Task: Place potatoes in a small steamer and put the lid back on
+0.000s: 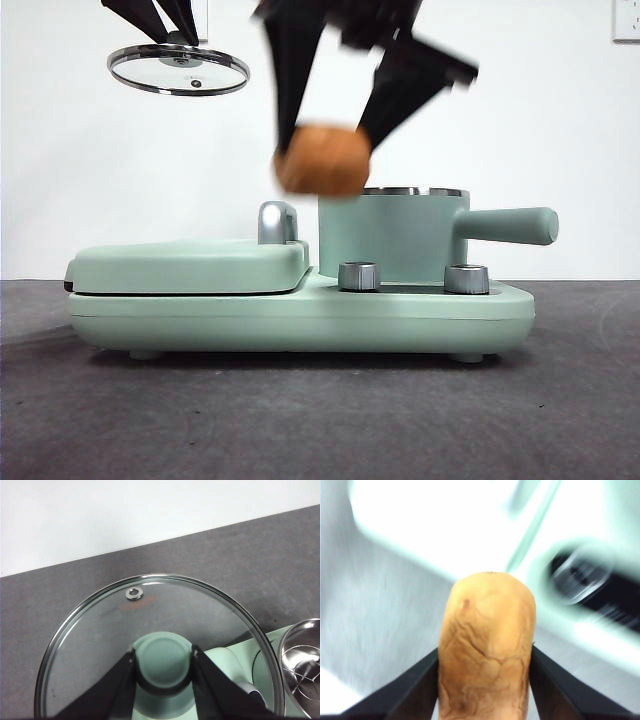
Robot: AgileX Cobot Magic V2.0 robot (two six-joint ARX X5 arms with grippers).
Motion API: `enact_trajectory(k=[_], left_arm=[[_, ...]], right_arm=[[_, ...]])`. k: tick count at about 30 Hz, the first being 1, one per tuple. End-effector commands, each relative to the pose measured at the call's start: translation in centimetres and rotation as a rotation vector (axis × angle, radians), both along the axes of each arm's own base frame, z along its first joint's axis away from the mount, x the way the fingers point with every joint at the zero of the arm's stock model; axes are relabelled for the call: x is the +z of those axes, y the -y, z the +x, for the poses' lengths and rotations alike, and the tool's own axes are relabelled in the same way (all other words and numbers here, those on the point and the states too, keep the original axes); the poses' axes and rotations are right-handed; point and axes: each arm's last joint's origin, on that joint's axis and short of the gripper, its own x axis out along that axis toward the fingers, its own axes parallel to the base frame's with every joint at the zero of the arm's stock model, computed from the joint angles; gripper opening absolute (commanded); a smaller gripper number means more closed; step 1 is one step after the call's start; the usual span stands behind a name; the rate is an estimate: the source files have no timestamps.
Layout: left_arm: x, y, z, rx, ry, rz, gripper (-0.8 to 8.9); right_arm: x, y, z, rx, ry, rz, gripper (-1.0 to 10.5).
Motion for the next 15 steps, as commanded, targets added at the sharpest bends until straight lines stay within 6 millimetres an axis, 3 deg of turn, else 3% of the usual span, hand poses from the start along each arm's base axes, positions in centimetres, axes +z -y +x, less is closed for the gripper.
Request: enact_trajectory(k=[1, 8, 15], left_arm=[[1.8, -0.2, -0.7, 0.002, 0.076, -0.021, 0.16], [1.8, -0.1, -0.7, 0.001, 0.074, -0.02, 0.16], [1.8, -0.1, -0.6, 0.001, 0.074, -0.02, 0.16]], right_arm=[[1.8, 1.0, 2.5, 0.013, 0.069, 0.0, 2.2], [4.3, 4.5, 8.9, -0.062, 0.107, 0.075, 2.2], [2.5, 4.8, 14.1, -0.088, 0.106, 0.042, 2.3]])
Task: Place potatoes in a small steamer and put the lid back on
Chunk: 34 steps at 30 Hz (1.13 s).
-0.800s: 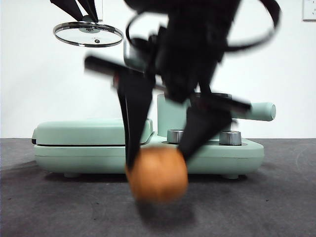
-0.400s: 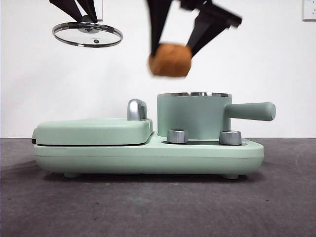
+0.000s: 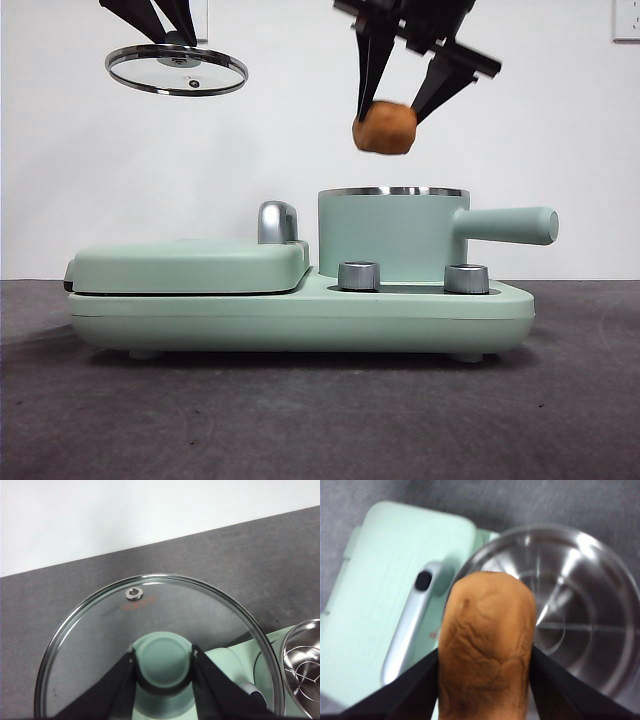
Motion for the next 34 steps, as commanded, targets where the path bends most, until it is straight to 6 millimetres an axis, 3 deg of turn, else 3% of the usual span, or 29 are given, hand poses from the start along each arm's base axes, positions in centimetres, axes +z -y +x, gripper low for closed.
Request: enact_trajectory(k=[1, 9, 18, 23, 29, 34], left_arm=[[1.8, -0.1, -0.7, -0.001, 0.074, -0.02, 0.16], [1.8, -0.1, -0.6, 0.0, 0.074, -0.02, 0.16], [1.7, -0.1, -0.6, 0.0, 0.073, -0.02, 0.16], [1.7, -0.1, -0.6, 0.0, 0.071, -0.02, 0.16], [1.7, -0.1, -0.6, 0.0, 0.07, -0.019, 0.16], [1.7, -0.1, -0.6, 0.0, 0.07, -0.02, 0.16]], right_arm=[[-1.5, -0.7, 1.9, 0.028, -0.009, -0.028, 2.3], [-5.5, -1.5, 4.2, 0.025, -0.076, -0.109, 2.3], [-6.5, -1.0, 4.0, 0.045, -0.132, -0.189, 2.4], [-6.6, -0.8, 4.0, 0.047, -0.142, -0.195, 3.5], [-6.4, -1.0, 4.2, 0.053, -0.112, -0.186, 3.6], [-3.2, -0.6, 3.6, 0.058, -0.07, -0.168, 3.9]])
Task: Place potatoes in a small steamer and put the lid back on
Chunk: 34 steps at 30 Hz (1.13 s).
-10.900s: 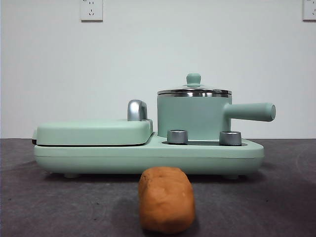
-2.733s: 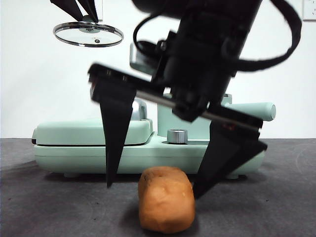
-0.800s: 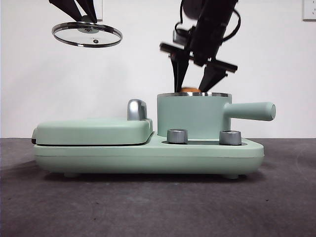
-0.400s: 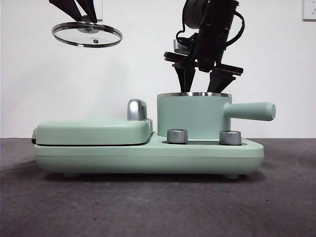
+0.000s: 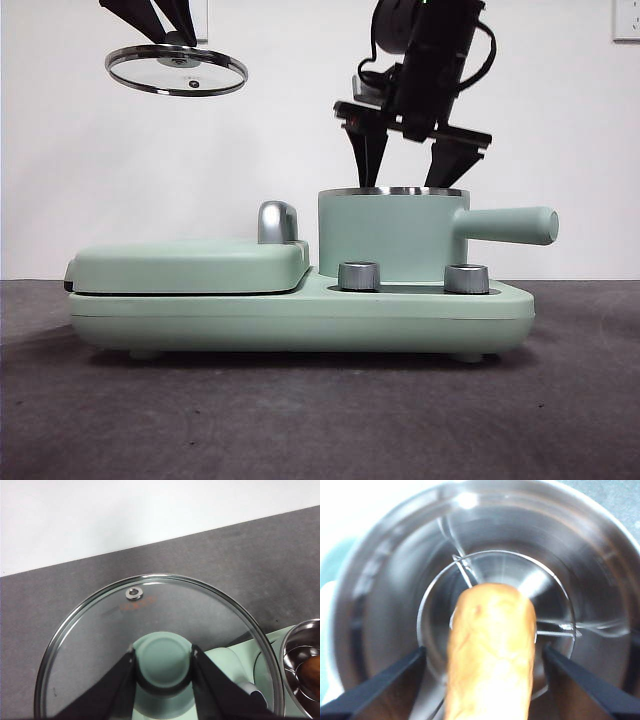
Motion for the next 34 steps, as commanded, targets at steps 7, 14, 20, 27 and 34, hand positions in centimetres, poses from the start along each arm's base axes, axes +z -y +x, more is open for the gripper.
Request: enact_trajectory(k=[7, 14, 20, 27, 34], left_arm=[[1.7, 0.0, -0.6, -0.001, 0.069, -0.02, 0.16], [1.7, 0.1, -0.7, -0.004, 0.068, -0.02, 0.16], [1.6, 1.0, -1.0, -0.028, 0.061, -0.023, 0.16], [1.6, 2.9, -1.5, -0.079, 0.058, -0.024, 0.16], [1.4, 6.0, -2.4, -0.164, 0.059, -0.026, 0.16]], right_arm=[[8.5, 1.5, -4.0, 0.053, 0.072, 0.01, 3.9], [11.1, 1.5, -8.3, 0.074, 0.108, -0.052, 3.8], [10.6, 1.5, -13.6, 0.137, 0.087, -0.128, 3.8], [8.1, 2.8, -20.8, 0.235, 0.169, -0.129, 3.8], [4.8, 5.3, -26.1, 0.195, 0.328, 0.073, 3.8]])
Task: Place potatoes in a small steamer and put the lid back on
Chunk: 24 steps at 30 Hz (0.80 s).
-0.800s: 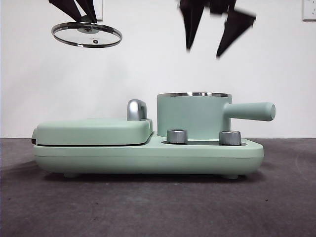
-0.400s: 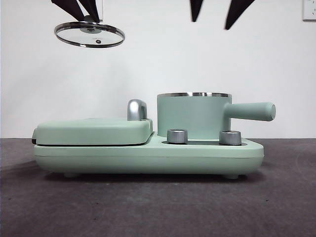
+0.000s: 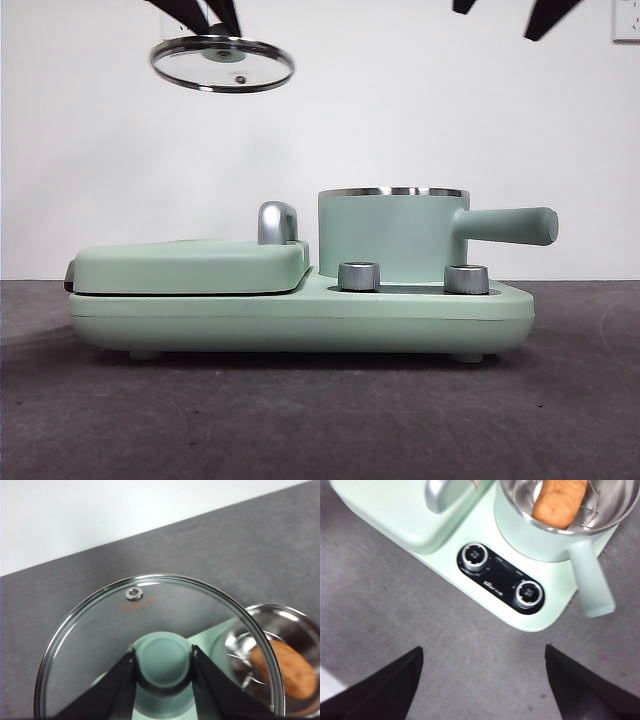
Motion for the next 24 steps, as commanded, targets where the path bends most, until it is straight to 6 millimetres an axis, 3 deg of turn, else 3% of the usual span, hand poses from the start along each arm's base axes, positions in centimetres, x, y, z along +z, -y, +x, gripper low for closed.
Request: enact_trajectory(k=[1, 11, 17, 24], left_arm=[[1.4, 1.4, -0.8, -0.041, 0.066, -0.031, 0.16], [-0.3, 7.1, -1.9, -0.192, 0.039, -0.009, 0.16], [-2.5, 10.6, -1.9, -0.273, 0.008, 0.026, 0.16], [-5.4, 13.7, -0.4, -0.312, 0.011, 0.028, 0.16]], right_arm=[[-1.2, 0.9, -1.8, -0.023, 0.028, 0.098, 3.8], [-4.2, 4.9, -6.3, -0.017, 0.124, 0.235, 3.8], [-4.1, 6.7, -7.7, -0.033, 0.166, 0.27, 3.8], [-3.8, 7.4, -8.4, -0.041, 0.186, 0.31, 3.8]])
